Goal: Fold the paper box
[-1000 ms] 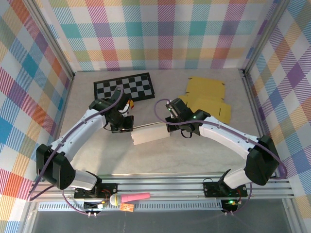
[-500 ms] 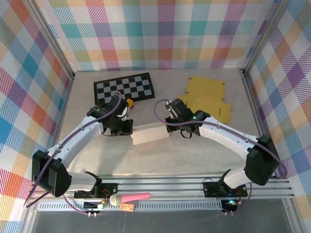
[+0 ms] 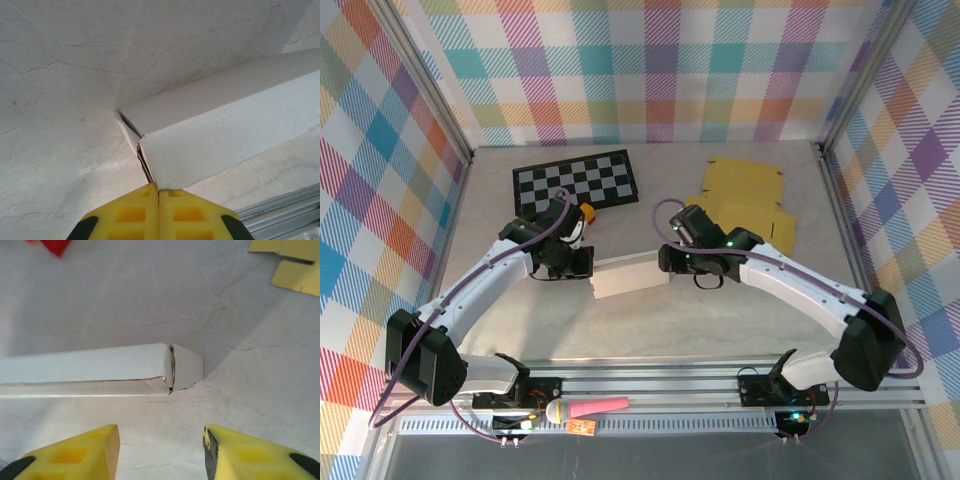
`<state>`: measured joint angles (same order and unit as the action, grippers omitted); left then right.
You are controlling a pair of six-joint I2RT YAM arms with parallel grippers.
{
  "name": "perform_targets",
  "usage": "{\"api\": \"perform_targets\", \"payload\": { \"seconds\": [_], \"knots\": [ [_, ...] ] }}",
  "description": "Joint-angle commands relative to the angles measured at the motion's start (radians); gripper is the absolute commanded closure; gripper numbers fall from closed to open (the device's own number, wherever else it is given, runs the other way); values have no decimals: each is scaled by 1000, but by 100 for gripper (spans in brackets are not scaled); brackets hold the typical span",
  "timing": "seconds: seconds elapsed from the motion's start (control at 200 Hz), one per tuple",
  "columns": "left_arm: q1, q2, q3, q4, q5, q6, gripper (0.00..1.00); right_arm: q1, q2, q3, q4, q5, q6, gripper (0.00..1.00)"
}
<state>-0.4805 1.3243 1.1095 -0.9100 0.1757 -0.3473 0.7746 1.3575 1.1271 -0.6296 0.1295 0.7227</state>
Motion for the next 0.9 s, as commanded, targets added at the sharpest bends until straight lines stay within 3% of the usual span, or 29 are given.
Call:
{"api": "perform_targets", "payload": {
  "seconds": [0.0, 0.14, 0.345, 0.625, 0.895],
  "knots": [
    [2, 10, -11, -26, 21, 10, 100, -57, -73, -13, 49, -73, 339, 46],
    [2, 10, -10, -29, 19, 12, 100, -111, -67, -41, 154, -146, 588, 42],
    [2, 13, -4, -30, 15, 12, 100, -127, -9, -53, 163, -232, 858, 43],
    [2, 18, -3, -29, 18, 10, 100, -127, 15, -99, 193, -267, 906, 48],
    [2, 24, 0, -27, 22, 9, 100, -127, 37, -136, 225, -299, 908, 64]
  ]
}}
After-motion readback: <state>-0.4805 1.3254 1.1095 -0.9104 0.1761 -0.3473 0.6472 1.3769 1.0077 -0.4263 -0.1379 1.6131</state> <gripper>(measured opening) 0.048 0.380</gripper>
